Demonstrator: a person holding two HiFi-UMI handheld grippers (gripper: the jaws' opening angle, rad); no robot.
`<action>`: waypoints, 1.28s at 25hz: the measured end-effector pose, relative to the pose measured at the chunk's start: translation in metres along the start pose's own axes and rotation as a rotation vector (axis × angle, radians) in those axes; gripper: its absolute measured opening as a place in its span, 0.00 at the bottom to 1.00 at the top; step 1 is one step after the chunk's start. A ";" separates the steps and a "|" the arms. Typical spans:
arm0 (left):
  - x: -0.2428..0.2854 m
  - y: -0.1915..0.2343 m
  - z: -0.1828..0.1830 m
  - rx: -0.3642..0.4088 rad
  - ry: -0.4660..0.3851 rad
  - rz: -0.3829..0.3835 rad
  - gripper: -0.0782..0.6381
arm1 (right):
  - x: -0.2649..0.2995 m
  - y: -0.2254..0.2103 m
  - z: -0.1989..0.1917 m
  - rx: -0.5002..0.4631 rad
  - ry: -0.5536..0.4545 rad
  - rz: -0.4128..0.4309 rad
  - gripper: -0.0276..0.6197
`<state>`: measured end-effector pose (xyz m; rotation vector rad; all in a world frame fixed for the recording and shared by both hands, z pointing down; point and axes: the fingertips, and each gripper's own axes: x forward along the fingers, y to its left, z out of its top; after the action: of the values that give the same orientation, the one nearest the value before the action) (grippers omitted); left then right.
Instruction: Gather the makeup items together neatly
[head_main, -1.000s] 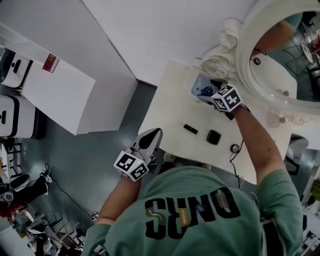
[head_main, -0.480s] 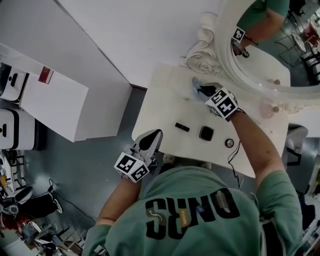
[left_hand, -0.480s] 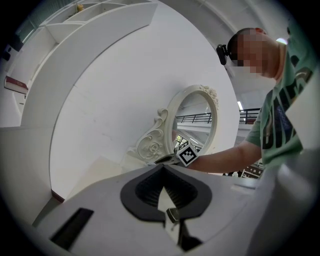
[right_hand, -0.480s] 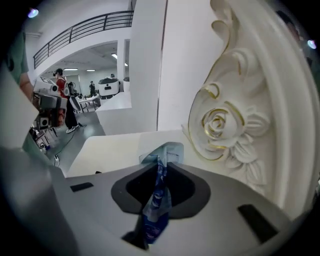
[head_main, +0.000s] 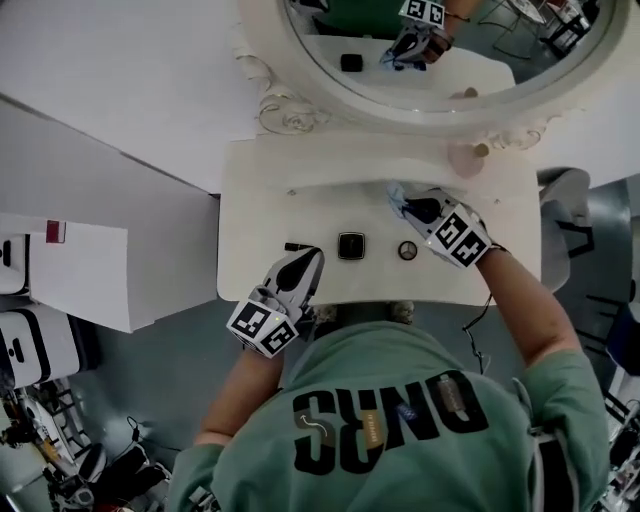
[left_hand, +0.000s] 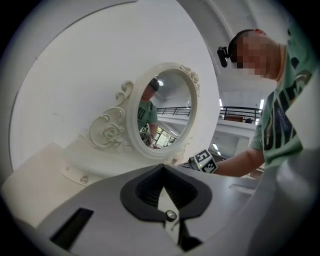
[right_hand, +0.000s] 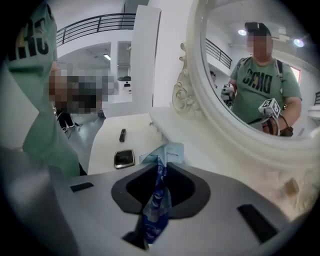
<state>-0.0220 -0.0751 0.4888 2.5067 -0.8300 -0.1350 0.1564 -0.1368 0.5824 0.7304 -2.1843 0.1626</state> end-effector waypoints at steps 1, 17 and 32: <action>0.012 -0.009 -0.004 -0.002 0.009 -0.019 0.11 | -0.011 0.002 -0.024 0.003 0.022 -0.006 0.11; 0.109 -0.098 -0.054 -0.017 0.114 -0.139 0.11 | -0.051 0.033 -0.234 -0.010 0.182 0.017 0.24; 0.082 -0.087 -0.028 0.003 0.091 -0.109 0.11 | -0.053 0.051 -0.232 0.109 0.238 0.260 0.60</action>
<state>0.0975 -0.0504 0.4760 2.5410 -0.6582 -0.0559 0.3086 0.0091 0.7040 0.4570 -2.0446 0.4804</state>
